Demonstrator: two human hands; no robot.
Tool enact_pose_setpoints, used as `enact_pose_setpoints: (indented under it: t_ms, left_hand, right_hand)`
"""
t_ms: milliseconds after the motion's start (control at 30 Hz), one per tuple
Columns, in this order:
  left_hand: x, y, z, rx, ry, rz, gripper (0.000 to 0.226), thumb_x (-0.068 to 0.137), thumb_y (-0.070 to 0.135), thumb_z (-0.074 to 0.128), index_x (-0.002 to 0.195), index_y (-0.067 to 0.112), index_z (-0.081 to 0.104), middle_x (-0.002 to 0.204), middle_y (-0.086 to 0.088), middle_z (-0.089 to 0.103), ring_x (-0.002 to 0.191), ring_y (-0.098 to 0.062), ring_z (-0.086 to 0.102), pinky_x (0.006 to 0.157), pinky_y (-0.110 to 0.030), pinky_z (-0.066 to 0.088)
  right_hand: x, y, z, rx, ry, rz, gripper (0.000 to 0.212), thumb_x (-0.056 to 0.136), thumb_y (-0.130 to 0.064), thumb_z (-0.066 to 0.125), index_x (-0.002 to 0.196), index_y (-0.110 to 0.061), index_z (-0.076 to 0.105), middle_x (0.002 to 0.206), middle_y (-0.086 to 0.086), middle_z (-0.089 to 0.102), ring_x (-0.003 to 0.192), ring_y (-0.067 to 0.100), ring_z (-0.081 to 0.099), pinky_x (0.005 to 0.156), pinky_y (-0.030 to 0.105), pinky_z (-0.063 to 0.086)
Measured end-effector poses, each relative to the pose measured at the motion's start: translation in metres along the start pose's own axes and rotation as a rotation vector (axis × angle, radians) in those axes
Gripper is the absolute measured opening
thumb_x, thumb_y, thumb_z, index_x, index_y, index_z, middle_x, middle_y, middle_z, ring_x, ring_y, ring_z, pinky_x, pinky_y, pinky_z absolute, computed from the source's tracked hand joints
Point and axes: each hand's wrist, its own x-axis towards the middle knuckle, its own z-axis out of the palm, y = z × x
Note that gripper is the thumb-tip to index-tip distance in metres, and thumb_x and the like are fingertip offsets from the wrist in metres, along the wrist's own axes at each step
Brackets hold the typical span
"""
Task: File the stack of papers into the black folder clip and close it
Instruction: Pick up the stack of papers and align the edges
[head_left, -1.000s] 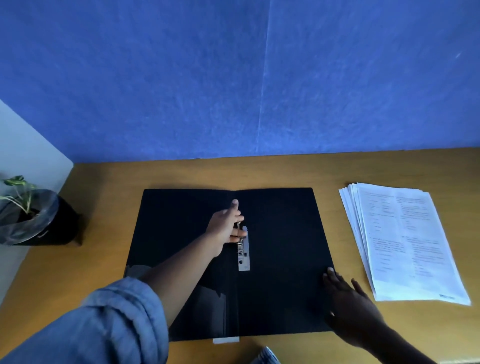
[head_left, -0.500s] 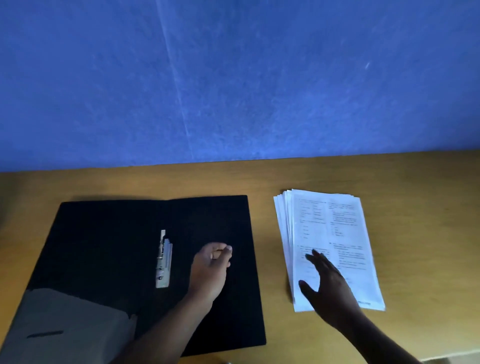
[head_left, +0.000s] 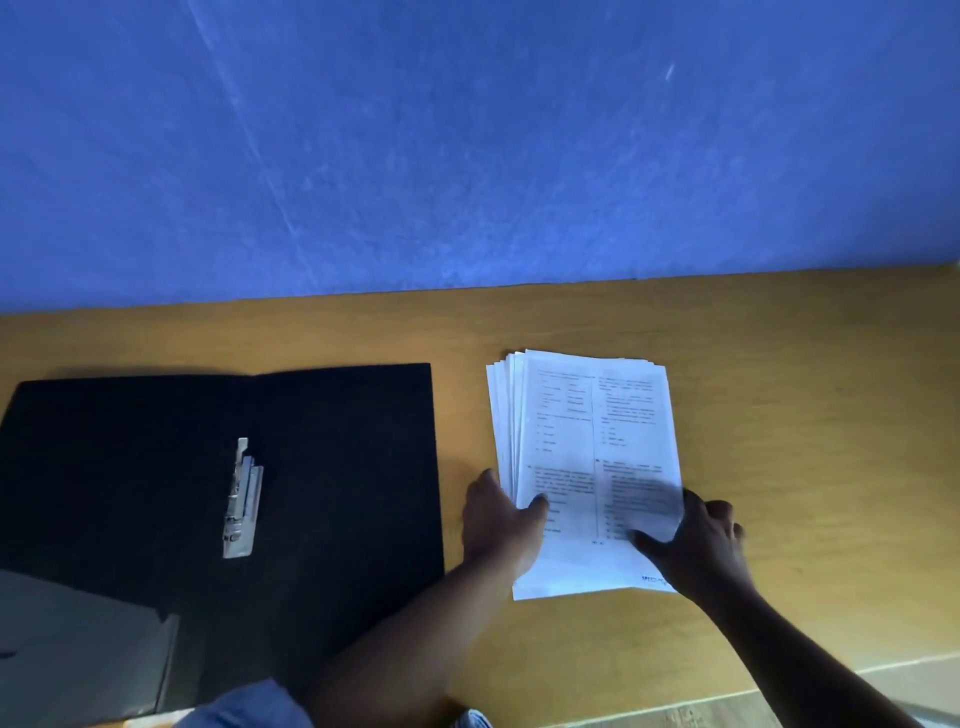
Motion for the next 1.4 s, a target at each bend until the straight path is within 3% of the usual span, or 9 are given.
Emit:
enact_pose_setpoints:
  t_ms: [200, 300, 567, 733, 867, 1033, 1233, 1300, 1400]
  left_hand:
    - [0.008, 0.021, 0.009, -0.128, -0.008, -0.104, 0.050, 0.075, 0.035, 0.075, 0.116, 0.014, 0.054, 0.115, -0.003, 0.064, 0.093, -0.023, 0.066, 0.072, -0.033, 0.057]
    - [0.017, 0.022, 0.002, -0.284, -0.073, -0.153, 0.044, 0.077, 0.029, 0.079, 0.112, 0.013, 0.059, 0.106, -0.002, 0.069, 0.081, -0.015, 0.065, 0.057, -0.025, 0.049]
    - [0.021, 0.024, -0.021, -0.207, -0.199, 0.036, 0.025, 0.094, 0.028, 0.061, 0.116, 0.019, 0.056, 0.103, 0.008, 0.064, 0.085, -0.006, 0.060, 0.062, -0.020, 0.044]
    - [0.022, 0.009, -0.044, -0.054, -0.204, 0.123, 0.018, 0.090, 0.028, 0.062, 0.107, 0.023, 0.061, 0.104, 0.009, 0.068, 0.090, -0.008, 0.066, 0.075, -0.026, 0.054]
    - [0.024, -0.003, -0.058, -0.064, -0.208, 0.080, 0.027, 0.088, 0.027, 0.065, 0.105, 0.009, 0.055, 0.104, -0.006, 0.068, 0.084, -0.015, 0.064, 0.065, -0.027, 0.048]
    - [0.022, -0.010, -0.066, 0.064, -0.286, 0.134, 0.022, 0.098, 0.026, 0.051, 0.119, 0.022, 0.053, 0.107, 0.010, 0.062, 0.085, -0.010, 0.064, 0.064, -0.024, 0.049]
    - [0.017, -0.016, -0.080, -0.203, -0.300, 0.069, 0.020, 0.097, 0.015, 0.047, 0.106, 0.025, 0.062, 0.104, 0.003, 0.071, 0.081, -0.014, 0.062, 0.064, -0.028, 0.044]
    - [0.014, -0.022, -0.090, -0.284, -0.323, 0.039, 0.019, 0.097, 0.015, 0.050, 0.099, 0.027, 0.064, 0.103, 0.000, 0.073, 0.084, -0.018, 0.067, 0.066, -0.035, 0.050]
    - [0.013, -0.033, -0.114, -0.410, -0.298, -0.009, 0.019, 0.097, 0.015, 0.052, 0.102, 0.025, 0.069, 0.103, -0.004, 0.076, 0.095, -0.026, 0.072, 0.084, -0.050, 0.057]
  right_hand:
    - [-0.004, 0.000, 0.005, 0.010, 0.006, -0.055, 0.093, 0.069, -0.053, 0.076, 0.141, -0.012, 0.035, 0.131, 0.017, 0.042, 0.119, 0.040, 0.042, 0.101, 0.048, 0.041]
    - [-0.006, 0.001, 0.007, 0.014, 0.010, -0.060, 0.094, 0.068, -0.054, 0.076, 0.141, -0.011, 0.035, 0.131, 0.017, 0.042, 0.120, 0.039, 0.043, 0.100, 0.048, 0.042]
    - [-0.016, 0.000, 0.013, 0.085, -0.007, -0.065, 0.092, 0.067, -0.052, 0.077, 0.142, -0.017, 0.036, 0.131, 0.013, 0.044, 0.121, 0.036, 0.047, 0.101, 0.046, 0.043]
    - [-0.019, 0.000, 0.017, 0.170, -0.002, -0.044, 0.077, 0.067, -0.045, 0.080, 0.131, -0.014, 0.048, 0.123, 0.011, 0.056, 0.116, 0.029, 0.050, 0.095, 0.043, 0.047]
    - [-0.026, -0.004, 0.025, 0.132, 0.012, -0.034, 0.077, 0.069, -0.043, 0.080, 0.131, -0.013, 0.047, 0.123, 0.012, 0.057, 0.118, 0.031, 0.049, 0.096, 0.043, 0.046]
    - [-0.032, -0.010, 0.033, 0.106, 0.015, -0.009, 0.080, 0.070, -0.043, 0.079, 0.135, -0.012, 0.043, 0.125, 0.017, 0.052, 0.114, 0.036, 0.052, 0.097, 0.045, 0.045]
    - [-0.033, -0.016, 0.029, 0.362, 0.038, 0.102, 0.059, 0.076, -0.041, 0.073, 0.127, -0.016, 0.055, 0.117, 0.010, 0.061, 0.101, 0.030, 0.058, 0.083, 0.038, 0.049]
    - [-0.037, -0.025, 0.016, 0.591, -0.095, 0.151, 0.043, 0.085, -0.033, 0.068, 0.121, -0.011, 0.061, 0.110, 0.009, 0.069, 0.092, 0.027, 0.064, 0.076, 0.037, 0.053]
    - [-0.047, -0.037, -0.001, 0.926, -0.505, 0.056, 0.029, 0.094, -0.019, 0.058, 0.118, -0.006, 0.065, 0.114, 0.016, 0.072, 0.103, 0.036, 0.069, 0.096, 0.055, 0.051]
